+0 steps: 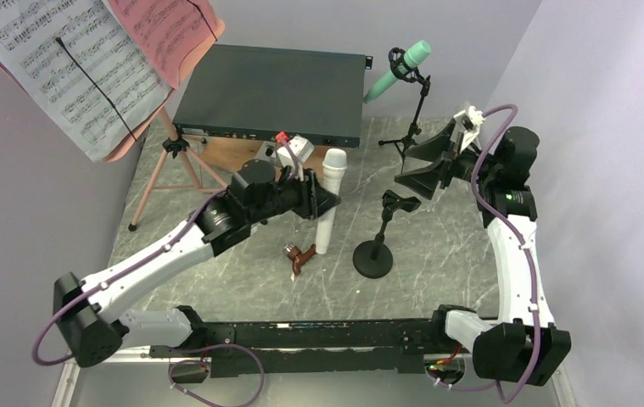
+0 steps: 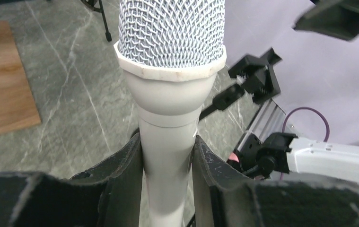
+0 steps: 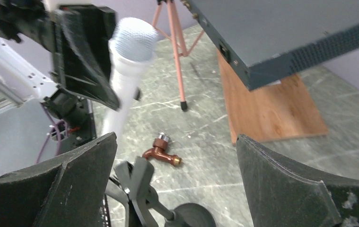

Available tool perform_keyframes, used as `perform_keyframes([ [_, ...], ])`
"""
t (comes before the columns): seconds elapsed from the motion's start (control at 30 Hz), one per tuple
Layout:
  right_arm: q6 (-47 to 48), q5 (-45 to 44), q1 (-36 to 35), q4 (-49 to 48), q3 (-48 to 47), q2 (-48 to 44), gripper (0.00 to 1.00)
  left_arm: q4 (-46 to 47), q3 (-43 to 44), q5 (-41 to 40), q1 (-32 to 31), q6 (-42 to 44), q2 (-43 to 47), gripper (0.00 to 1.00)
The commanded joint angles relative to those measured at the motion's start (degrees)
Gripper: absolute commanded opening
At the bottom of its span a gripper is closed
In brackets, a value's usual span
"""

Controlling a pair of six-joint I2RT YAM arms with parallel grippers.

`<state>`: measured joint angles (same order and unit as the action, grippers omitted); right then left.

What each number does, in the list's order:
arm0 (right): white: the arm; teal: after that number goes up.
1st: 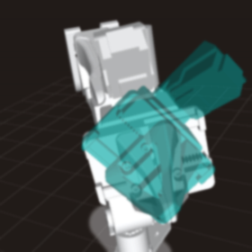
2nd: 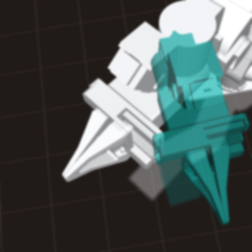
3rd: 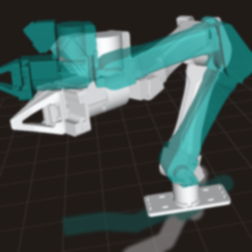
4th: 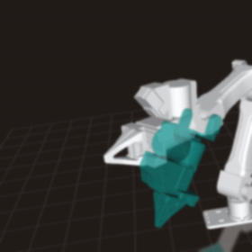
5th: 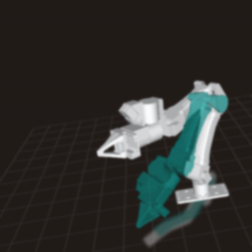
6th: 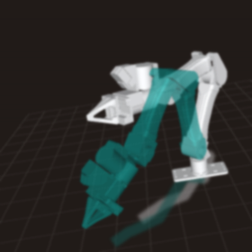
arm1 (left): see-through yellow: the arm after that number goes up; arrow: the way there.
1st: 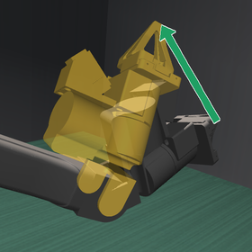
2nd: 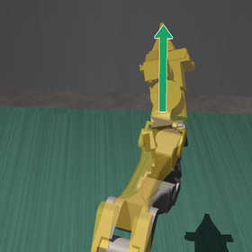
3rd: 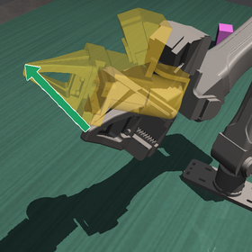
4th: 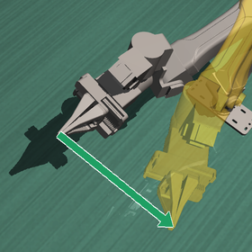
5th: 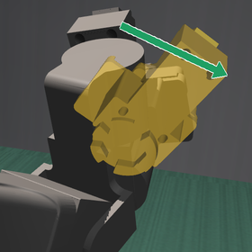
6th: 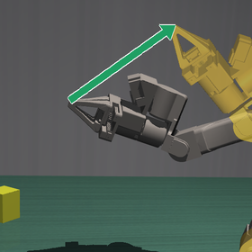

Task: Pack up the instrument practice props
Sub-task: Place the microphone at the center of the board.

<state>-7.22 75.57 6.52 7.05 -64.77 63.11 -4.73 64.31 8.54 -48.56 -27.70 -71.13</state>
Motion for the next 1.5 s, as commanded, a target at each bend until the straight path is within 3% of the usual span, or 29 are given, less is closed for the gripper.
perform_keyframes([
  [0.0, 6.32, 1.39, 4.37, 2.21, 2.22, -2.47, 1.00, -7.86, -2.60, -0.31, -0.01, -0.24, 6.79, 0.00],
  [0.17, 20.52, -6.22, 7.76, 13.93, 2.42, -4.40, 1.00, -18.41, -7.59, -7.58, 0.12, -3.72, 14.70, 0.00],
  [0.33, 15.89, -8.28, 13.55, 9.53, 4.99, -4.86, 1.00, -25.52, -11.88, -15.22, 0.22, -6.80, 19.92, 0.00],
  [0.57, 13.16, -11.91, 19.92, 3.85, 11.31, -3.87, 1.00, -37.98, -13.60, -26.33, 3.11, -15.02, 20.74, 0.00],
  [0.7, 12.70, -12.57, 21.70, 0.56, 15.23, -3.38, 1.00, -40.57, -16.74, -24.69, 10.68, -17.41, 19.80, 0.00],
  [1.07, 15.23, -11.51, 23.73, 0.31, 18.10, -2.65, 1.00, -36.16, -26.76, -16.55, 34.20, -18.76, 18.21, 0.00],
  [1.23, 15.38, -11.11, 24.00, 0.52, 18.06, -2.80, 1.00, -32.26, -23.96, -12.43, 46.13, -14.12, 10.80, 0.00],
  [1.47, 14.34, -10.07, 24.67, -0.58, 18.76, -4.03, 1.00, -33.39, -12.13, -10.25, 55.36, -5.96, -5.71, 0.05],
])
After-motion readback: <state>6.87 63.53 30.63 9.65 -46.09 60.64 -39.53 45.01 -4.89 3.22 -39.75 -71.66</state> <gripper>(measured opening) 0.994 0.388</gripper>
